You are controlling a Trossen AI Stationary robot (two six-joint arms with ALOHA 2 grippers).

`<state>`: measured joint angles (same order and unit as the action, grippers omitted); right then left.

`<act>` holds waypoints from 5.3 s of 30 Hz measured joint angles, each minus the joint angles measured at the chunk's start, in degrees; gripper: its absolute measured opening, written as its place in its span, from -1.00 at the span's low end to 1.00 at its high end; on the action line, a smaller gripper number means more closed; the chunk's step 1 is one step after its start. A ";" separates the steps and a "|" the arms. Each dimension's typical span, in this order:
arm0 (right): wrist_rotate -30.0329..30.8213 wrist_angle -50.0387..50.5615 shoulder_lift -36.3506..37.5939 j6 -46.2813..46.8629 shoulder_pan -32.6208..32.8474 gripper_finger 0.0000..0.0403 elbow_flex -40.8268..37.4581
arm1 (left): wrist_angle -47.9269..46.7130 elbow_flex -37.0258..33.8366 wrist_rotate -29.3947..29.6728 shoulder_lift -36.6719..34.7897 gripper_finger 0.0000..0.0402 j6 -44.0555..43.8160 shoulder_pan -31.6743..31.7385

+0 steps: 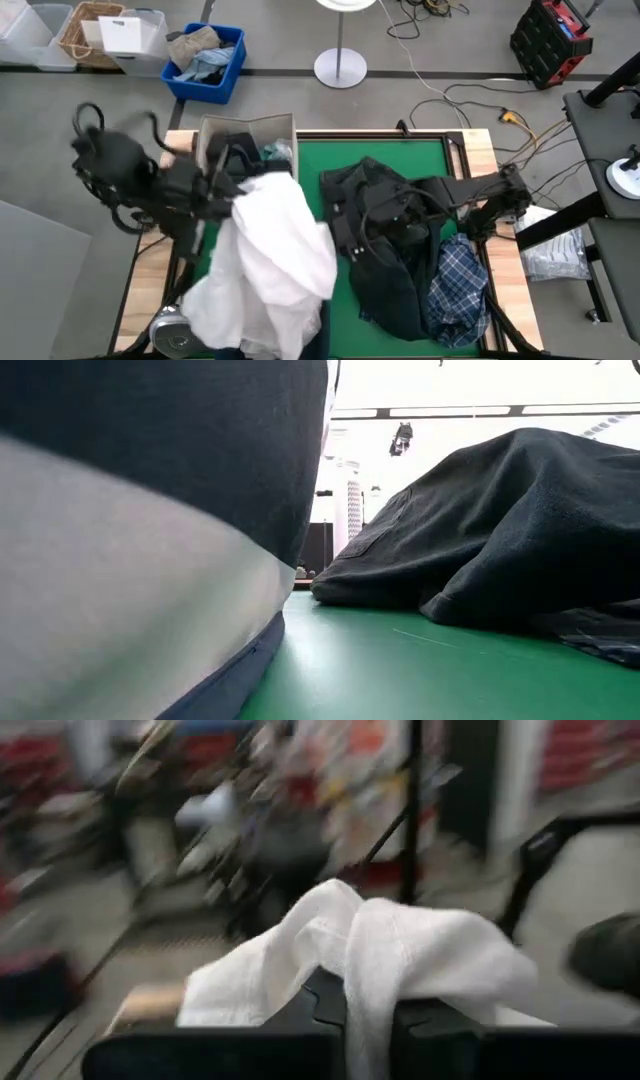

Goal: Sort clothes
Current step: Put the white blouse into the blue laundry organizer

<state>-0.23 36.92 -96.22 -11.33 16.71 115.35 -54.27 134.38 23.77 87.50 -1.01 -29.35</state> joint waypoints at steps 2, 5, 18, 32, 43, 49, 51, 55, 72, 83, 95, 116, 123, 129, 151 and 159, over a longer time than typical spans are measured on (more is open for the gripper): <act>0.19 2.14 0.17 1.20 0.27 -0.89 0.03 | -5.51 -0.17 9.41 0.80 -1.00 -3.57 -2.98; 0.26 5.83 0.82 2.21 0.52 -0.94 0.13 | -14.60 -0.19 18.63 2.64 -1.00 -10.13 -5.72; 4.87 15.35 3.83 6.00 0.54 -0.75 0.26 | -34.72 -0.09 10.45 12.11 -1.00 -32.69 -15.56; 7.95 16.47 6.71 6.39 0.39 -0.52 0.37 | -29.18 0.57 24.83 7.17 -1.00 -34.46 -33.80; 7.95 16.87 6.71 5.36 0.13 -0.42 -0.83 | -35.78 -0.41 25.19 12.11 -1.00 -39.98 -31.90; 7.95 16.86 6.71 5.35 0.02 -0.38 -0.94 | -35.75 -1.83 17.41 16.02 -1.00 -39.29 -28.80; 7.95 16.87 6.71 5.35 0.02 -0.36 -1.03 | -35.73 -3.03 15.00 17.55 -1.00 -39.33 -27.97; 7.93 16.97 6.71 5.89 0.02 -0.34 -1.27 | -35.72 -6.07 9.57 19.58 -1.00 -41.19 -26.43; 7.80 16.92 6.71 8.44 0.02 -0.35 -1.86 | -18.73 -28.51 -3.09 21.56 -1.00 -44.41 -15.70; 7.80 18.59 6.71 9.90 0.02 -0.18 -1.90 | -17.99 -24.19 -3.27 21.45 -0.47 -51.31 -15.93; 7.80 19.33 6.69 10.31 0.02 -0.08 -1.90 | -28.89 -11.36 -7.50 21.34 0.17 -52.82 -16.12; 7.82 19.97 6.69 10.32 0.02 -0.07 -1.90 | -35.27 -12.50 -30.41 21.39 0.17 -77.45 -15.69; 7.82 19.88 6.69 10.32 0.02 -0.04 -1.90 | -31.68 -12.31 -23.39 22.22 0.17 -63.90 -15.55; 7.82 19.88 6.69 10.32 0.03 -0.03 -1.90 | -29.53 -12.28 -26.87 23.09 0.17 -59.12 -15.02; 7.82 19.88 6.64 9.84 0.02 -0.04 -2.27 | -35.77 -9.46 16.24 22.09 0.10 -37.15 -15.46; 7.82 19.94 6.64 10.29 0.03 -0.02 -3.03 | -35.75 -22.93 17.32 22.00 -0.60 -34.57 -13.10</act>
<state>7.60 56.86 -89.58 -1.04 16.75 112.32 -90.02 111.45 41.09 109.50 -35.59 -42.45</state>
